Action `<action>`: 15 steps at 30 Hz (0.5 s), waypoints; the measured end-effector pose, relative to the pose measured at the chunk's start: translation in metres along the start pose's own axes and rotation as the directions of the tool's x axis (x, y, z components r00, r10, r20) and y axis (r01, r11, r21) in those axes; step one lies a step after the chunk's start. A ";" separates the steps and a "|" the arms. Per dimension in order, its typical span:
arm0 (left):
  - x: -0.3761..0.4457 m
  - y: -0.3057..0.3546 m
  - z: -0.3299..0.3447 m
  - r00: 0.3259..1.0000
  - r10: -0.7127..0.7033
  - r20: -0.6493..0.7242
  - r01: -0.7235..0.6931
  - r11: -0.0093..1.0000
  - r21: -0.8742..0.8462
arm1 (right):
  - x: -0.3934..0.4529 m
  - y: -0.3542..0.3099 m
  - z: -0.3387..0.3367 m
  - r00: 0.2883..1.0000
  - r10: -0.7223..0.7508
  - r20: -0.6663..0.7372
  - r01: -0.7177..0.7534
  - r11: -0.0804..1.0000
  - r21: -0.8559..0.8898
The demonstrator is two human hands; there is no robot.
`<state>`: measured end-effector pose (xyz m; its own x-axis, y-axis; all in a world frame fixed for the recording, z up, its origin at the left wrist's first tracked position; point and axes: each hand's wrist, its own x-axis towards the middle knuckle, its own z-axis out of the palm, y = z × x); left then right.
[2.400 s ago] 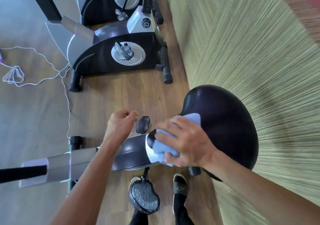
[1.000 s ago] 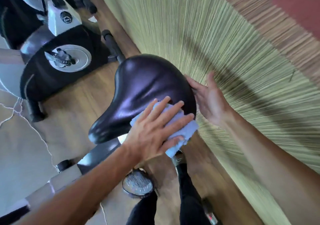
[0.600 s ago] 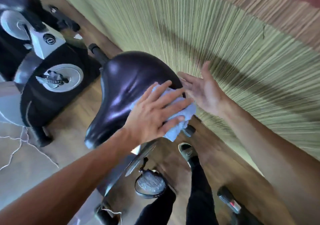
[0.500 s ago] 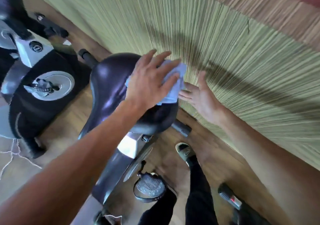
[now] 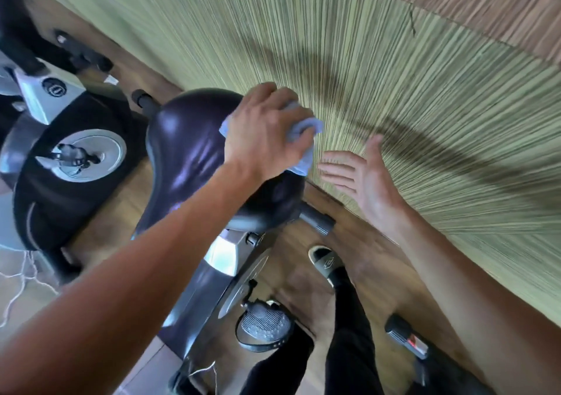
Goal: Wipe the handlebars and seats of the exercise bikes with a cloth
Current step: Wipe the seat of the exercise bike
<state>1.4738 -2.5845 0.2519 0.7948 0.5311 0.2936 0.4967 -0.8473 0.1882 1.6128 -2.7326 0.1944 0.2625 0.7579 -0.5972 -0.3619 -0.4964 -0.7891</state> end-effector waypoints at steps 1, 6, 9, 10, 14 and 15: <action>-0.014 0.010 -0.001 0.998 0.060 0.008 -0.060 0.998 -0.027 | 0.000 -0.001 -0.001 1.000 0.003 -0.013 -0.003 1.000 0.003; -0.076 0.005 -0.022 0.693 0.693 0.198 -0.664 0.721 -0.199 | -0.005 -0.010 0.004 1.000 0.024 0.011 -0.024 1.000 -0.017; -0.037 -0.021 -0.020 0.829 0.541 0.145 -0.504 0.833 -0.227 | -0.001 -0.012 0.007 1.000 0.006 0.019 -0.005 1.000 -0.029; -0.023 -0.023 -0.018 0.928 0.361 0.096 -0.341 0.924 -0.172 | -0.001 -0.015 0.009 1.000 0.006 0.015 -0.006 1.000 -0.030; -0.059 0.006 -0.009 0.990 -0.103 -0.095 0.101 0.995 -0.026 | 0.009 -0.023 0.027 1.000 0.018 -0.023 -0.019 1.000 -0.024; -0.083 0.010 -0.013 0.996 -0.039 -0.082 0.038 0.999 -0.007 | 0.011 -0.027 0.033 1.000 0.012 -0.026 -0.013 1.000 -0.022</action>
<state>1.4083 -2.6371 0.2415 0.7438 0.5620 0.3618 0.5242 -0.8263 0.2059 1.5956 -2.6970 0.2137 0.2816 0.7404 -0.6104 -0.3455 -0.5152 -0.7844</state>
